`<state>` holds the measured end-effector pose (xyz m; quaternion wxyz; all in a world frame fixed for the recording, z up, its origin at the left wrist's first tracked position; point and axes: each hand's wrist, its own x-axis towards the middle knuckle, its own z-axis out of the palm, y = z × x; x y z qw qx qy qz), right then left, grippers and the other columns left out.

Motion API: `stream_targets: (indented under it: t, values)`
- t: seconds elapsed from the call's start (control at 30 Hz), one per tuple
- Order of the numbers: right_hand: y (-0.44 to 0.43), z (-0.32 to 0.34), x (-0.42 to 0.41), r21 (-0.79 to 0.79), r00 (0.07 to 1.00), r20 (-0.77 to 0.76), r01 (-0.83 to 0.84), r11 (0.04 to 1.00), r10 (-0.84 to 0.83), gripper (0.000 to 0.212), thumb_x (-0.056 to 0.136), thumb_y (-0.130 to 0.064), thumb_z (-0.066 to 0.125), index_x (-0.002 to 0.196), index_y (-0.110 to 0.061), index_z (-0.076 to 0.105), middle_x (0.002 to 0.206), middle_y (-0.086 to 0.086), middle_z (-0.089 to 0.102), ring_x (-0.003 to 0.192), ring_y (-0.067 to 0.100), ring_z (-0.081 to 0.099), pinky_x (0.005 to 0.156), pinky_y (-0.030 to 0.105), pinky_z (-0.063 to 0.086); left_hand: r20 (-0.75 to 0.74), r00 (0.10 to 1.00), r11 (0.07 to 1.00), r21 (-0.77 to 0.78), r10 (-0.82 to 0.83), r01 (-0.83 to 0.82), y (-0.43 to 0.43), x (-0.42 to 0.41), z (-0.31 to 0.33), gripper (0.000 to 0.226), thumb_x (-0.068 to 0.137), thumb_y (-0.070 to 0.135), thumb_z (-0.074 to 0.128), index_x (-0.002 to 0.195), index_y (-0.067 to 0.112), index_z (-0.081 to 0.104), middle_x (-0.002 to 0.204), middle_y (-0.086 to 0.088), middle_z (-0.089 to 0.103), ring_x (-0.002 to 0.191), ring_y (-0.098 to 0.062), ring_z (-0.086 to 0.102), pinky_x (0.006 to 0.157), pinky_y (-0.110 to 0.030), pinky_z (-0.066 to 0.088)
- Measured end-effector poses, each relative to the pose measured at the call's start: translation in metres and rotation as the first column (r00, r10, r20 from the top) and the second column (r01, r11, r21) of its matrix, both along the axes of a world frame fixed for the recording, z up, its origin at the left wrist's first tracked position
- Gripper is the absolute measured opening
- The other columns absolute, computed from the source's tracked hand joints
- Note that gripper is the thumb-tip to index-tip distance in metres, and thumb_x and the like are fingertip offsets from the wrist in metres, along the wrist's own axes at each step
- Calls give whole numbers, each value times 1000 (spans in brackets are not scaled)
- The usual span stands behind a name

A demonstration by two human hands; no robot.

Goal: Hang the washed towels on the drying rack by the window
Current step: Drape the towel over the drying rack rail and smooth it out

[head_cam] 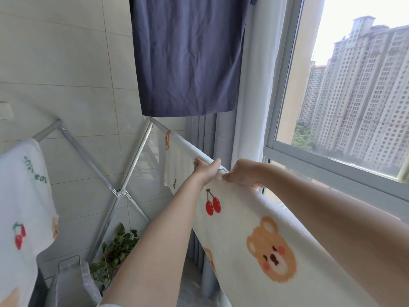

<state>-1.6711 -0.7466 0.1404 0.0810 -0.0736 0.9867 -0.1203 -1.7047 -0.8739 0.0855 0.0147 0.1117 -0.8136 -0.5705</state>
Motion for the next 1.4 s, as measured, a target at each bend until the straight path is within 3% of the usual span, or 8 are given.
stream_targets:
  t: [0.3, 0.53, 0.67, 0.77, 0.93, 1.23, 1.33, 1.4]
  values:
    - [-5, 6, 14, 65, 995, -11, -96, 993, 97, 55, 86, -35, 64, 135, -12, 49, 123, 10, 62, 108, 29, 63, 81, 31, 49, 33, 999, 995, 98, -27, 24, 2, 14, -6, 91, 83, 49, 41, 150, 29, -17, 159, -6, 20, 141, -31, 27, 106, -40, 27]
    - [16, 28, 57, 119, 981, 94, -178, 977, 168, 71, 82, -32, 69, 146, -31, 37, 137, 4, 48, 113, 28, 59, 88, 40, 58, -22, 1000, 988, -157, 5, -9, -3, 55, 29, 41, 90, 31, 39, 121, 12, 57, 121, -8, 58, 104, -25, 54, 82, -32, 40]
    - [53, 48, 97, 39, 979, 151, -142, 989, 135, 43, 88, -27, 64, 129, -18, 58, 120, 6, 61, 105, 22, 66, 82, 36, 60, 6, 999, 980, -193, -51, 51, 28, 97, 60, 16, 90, 25, 37, 93, 17, 51, 89, -1, 51, 81, -22, 48, 62, -26, 38]
    - [95, 59, 136, 25, 981, 162, -113, 993, 108, 38, 91, -28, 61, 125, -10, 60, 101, 4, 66, 98, 20, 70, 82, 34, 60, -19, 995, 973, -212, -100, 94, 70, 137, 75, 14, 91, 24, 38, 92, 19, 51, 88, 0, 56, 85, -23, 52, 70, -27, 42]
    - [153, 65, 208, -74, 994, 80, -64, 995, 70, 35, 95, -26, 55, 124, -7, 60, 104, 7, 67, 90, 18, 67, 76, 29, 56, -43, 983, 948, -278, -177, 158, 127, 202, 82, 29, 93, 24, 39, 117, 12, 52, 102, -7, 62, 83, -22, 61, 74, -30, 46]
    - [217, 19, 349, 35, 983, -144, -112, 993, 116, 36, 93, -23, 52, 123, -8, 64, 124, 12, 65, 113, 28, 61, 99, 35, 49, -102, 968, 894, -416, -230, 168, 207, 348, 49, 17, 89, 30, 46, 90, 19, 60, 90, -6, 63, 68, -23, 52, 68, -28, 48]
    - [230, 24, 375, 7, 975, -182, -126, 992, 125, 38, 93, -21, 51, 125, -6, 63, 126, 13, 65, 116, 28, 59, 101, 37, 47, -122, 958, 893, -409, -258, 189, 219, 383, 49, 13, 89, 29, 47, 90, 23, 59, 92, -5, 63, 76, -23, 56, 83, -31, 50]
    - [239, 31, 390, -35, 975, -188, -125, 992, 116, 36, 92, -19, 52, 122, -4, 65, 125, 15, 66, 116, 29, 60, 102, 40, 47, -103, 950, 889, -395, -295, 233, 224, 405, 52, 14, 91, 25, 47, 91, 19, 59, 92, -6, 62, 79, -21, 56, 70, -27, 48]
